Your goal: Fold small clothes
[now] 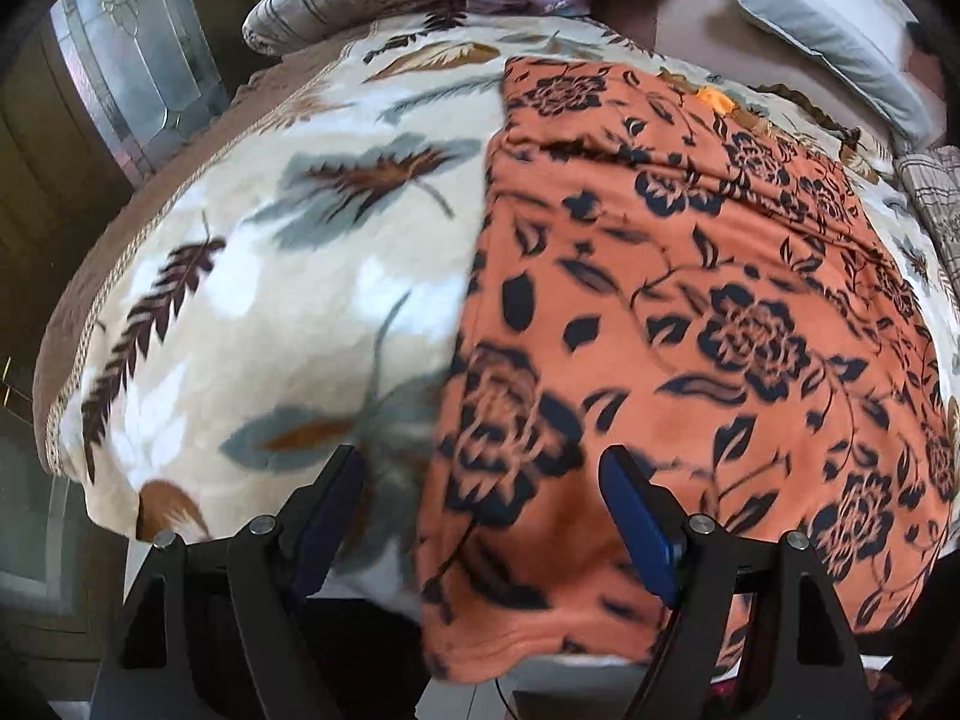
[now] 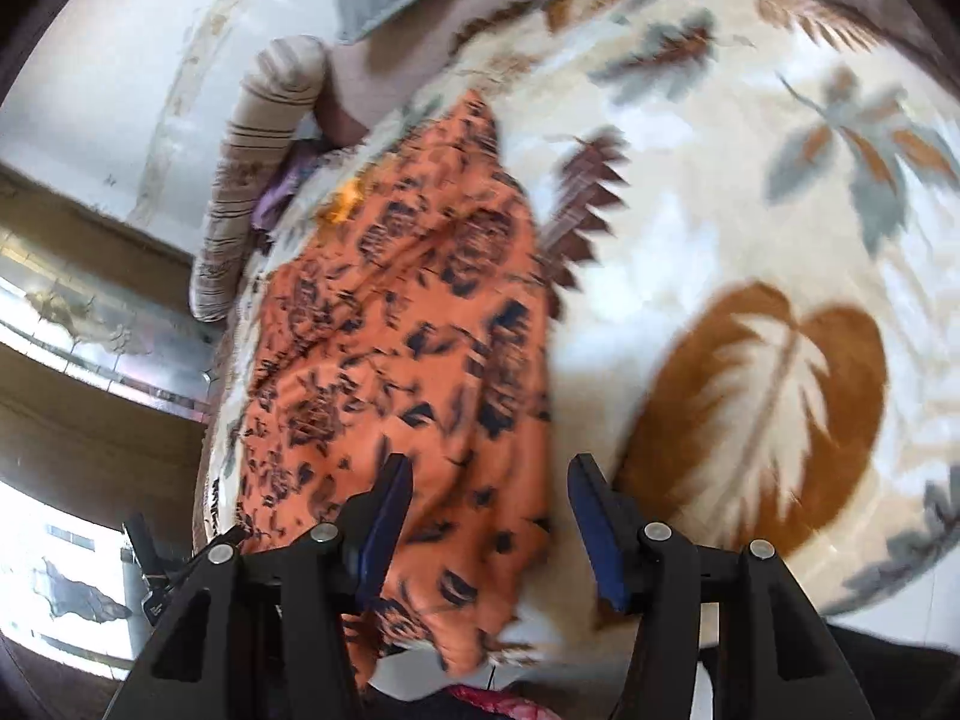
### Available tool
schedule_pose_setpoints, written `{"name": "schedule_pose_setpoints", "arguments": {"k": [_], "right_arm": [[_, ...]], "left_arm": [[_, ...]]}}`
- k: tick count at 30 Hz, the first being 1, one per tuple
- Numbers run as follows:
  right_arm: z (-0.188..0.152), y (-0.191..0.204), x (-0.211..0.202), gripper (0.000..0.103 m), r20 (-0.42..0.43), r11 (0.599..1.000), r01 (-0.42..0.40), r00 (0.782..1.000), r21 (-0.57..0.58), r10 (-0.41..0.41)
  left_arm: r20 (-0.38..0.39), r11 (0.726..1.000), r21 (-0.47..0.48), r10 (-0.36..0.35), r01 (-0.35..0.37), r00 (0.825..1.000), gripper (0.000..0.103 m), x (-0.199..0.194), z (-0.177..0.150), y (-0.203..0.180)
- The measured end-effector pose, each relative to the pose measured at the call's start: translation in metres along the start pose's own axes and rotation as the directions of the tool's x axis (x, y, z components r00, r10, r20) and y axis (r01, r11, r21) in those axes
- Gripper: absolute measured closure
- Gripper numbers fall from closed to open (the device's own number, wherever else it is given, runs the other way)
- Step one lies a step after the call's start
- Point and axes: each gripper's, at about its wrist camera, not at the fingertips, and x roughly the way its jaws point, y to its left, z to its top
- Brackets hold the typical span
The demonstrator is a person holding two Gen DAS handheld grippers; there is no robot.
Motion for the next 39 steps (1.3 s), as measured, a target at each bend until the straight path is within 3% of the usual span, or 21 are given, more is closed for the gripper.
{"name": "schedule_pose_setpoints", "arguments": {"k": [2, 3, 4, 6, 11, 12, 13, 15, 21, 23, 25, 26, 30, 33, 35, 36, 39], "right_arm": [[-0.006, -0.002, 0.004, 0.045, -0.023, 1.0, -0.005, 1.0, 0.004, 0.005], [-0.009, -0.002, 0.005, 0.045, -0.029, 1.0, -0.005, 1.0, 0.0, 0.005], [-0.012, -0.001, 0.008, 0.045, -0.036, 1.0, -0.005, 0.999, -0.005, 0.005], [-0.018, -0.004, 0.013, 0.045, -0.06, 1.0, -0.013, 0.998, -0.002, 0.013], [-0.031, -0.006, 0.023, 0.045, -0.101, 1.0, -0.017, 0.995, 0.007, 0.017], [-0.032, -0.005, 0.024, 0.045, -0.104, 1.0, -0.023, 0.994, 0.004, 0.023], [-0.033, -0.004, 0.024, 0.045, -0.108, 0.999, -0.034, 0.994, 0.003, 0.034], [-0.035, -0.002, 0.026, 0.045, -0.116, 0.999, -0.047, 0.992, 0.003, 0.047], [-0.033, 0.001, 0.032, 0.045, -0.127, 0.999, -0.032, 0.991, 0.001, 0.032], [-0.032, 0.001, 0.034, 0.045, -0.128, 1.0, -0.025, 0.991, 0.001, 0.025], [-0.033, 0.002, 0.034, 0.045, -0.124, 1.0, -0.022, 0.992, -0.003, 0.021], [-0.034, 0.004, 0.035, 0.044, -0.124, 1.0, -0.02, 0.992, -0.014, 0.018], [-0.041, 0.017, 0.042, 0.046, -0.146, 0.997, -0.025, 0.989, -0.079, 0.013], [-0.05, 0.033, 0.052, 0.071, -0.168, 0.989, -0.019, 0.986, -0.147, -0.006], [-0.056, 0.045, 0.059, 0.077, -0.166, 0.98, 0.004, 0.985, -0.2, -0.037], [-0.057, 0.05, 0.06, 0.078, -0.159, 0.974, 0.016, 0.986, -0.225, -0.053], [-0.054, 0.053, 0.062, 0.076, -0.137, 0.974, 0.028, 0.989, -0.225, -0.06]], "left_arm": [[-0.002, 0.999, 0.026, -0.025, 0.026, 1.0, 0.022, 0.0, -0.009, -0.001], [0.004, 0.998, 0.051, -0.043, 0.043, 0.999, 0.03, -0.001, -0.014, -0.004], [0.007, 0.995, 0.074, -0.06, 0.06, 0.998, 0.052, -0.001, -0.016, -0.007], [0.002, 0.989, 0.121, -0.083, 0.082, 0.997, 0.069, -0.002, -0.019, -0.014], [0.04, 0.984, 0.119, -0.135, 0.13, 0.99, 0.07, -0.012, -0.018, -0.02], [0.039, 0.985, 0.108, -0.143, 0.138, 0.989, 0.066, -0.011, -0.016, -0.016], [0.032, 0.984, 0.089, -0.157, 0.154, 0.987, 0.055, -0.01, -0.015, -0.014], [0.029, 0.983, 0.059, -0.178, 0.176, 0.984, 0.041, -0.008, -0.012, -0.008], [0.015, 0.968, 0.061, -0.243, 0.242, 0.97, 0.041, -0.005, -0.015, -0.006], [0.016, 0.964, 0.072, -0.257, 0.255, 0.966, 0.049, -0.003, -0.016, -0.008], [0.017, 0.961, 0.077, -0.267, 0.265, 0.963, 0.074, -0.002, -0.016, -0.008], [0.019, 0.958, 0.071, -0.28, 0.278, 0.96, 0.076, -0.002, -0.015, -0.007], [0.003, 0.941, 0.025, -0.337, 0.336, 0.942, 0.077, 0.003, -0.011, 0.001], [-0.014, 0.931, -0.001, -0.365, 0.365, 0.931, 0.058, 0.006, -0.01, 0.003], [-0.014, 0.931, -0.007, -0.366, 0.366, 0.931, 0.058, 0.007, -0.009, 0.003], [-0.014, 0.929, -0.009, -0.371, 0.371, 0.929, 0.058, 0.008, -0.009, 0.003], [-0.008, 0.926, -0.011, -0.376, 0.376, 0.926, 0.079, 0.009, -0.008, 0.005]]}}
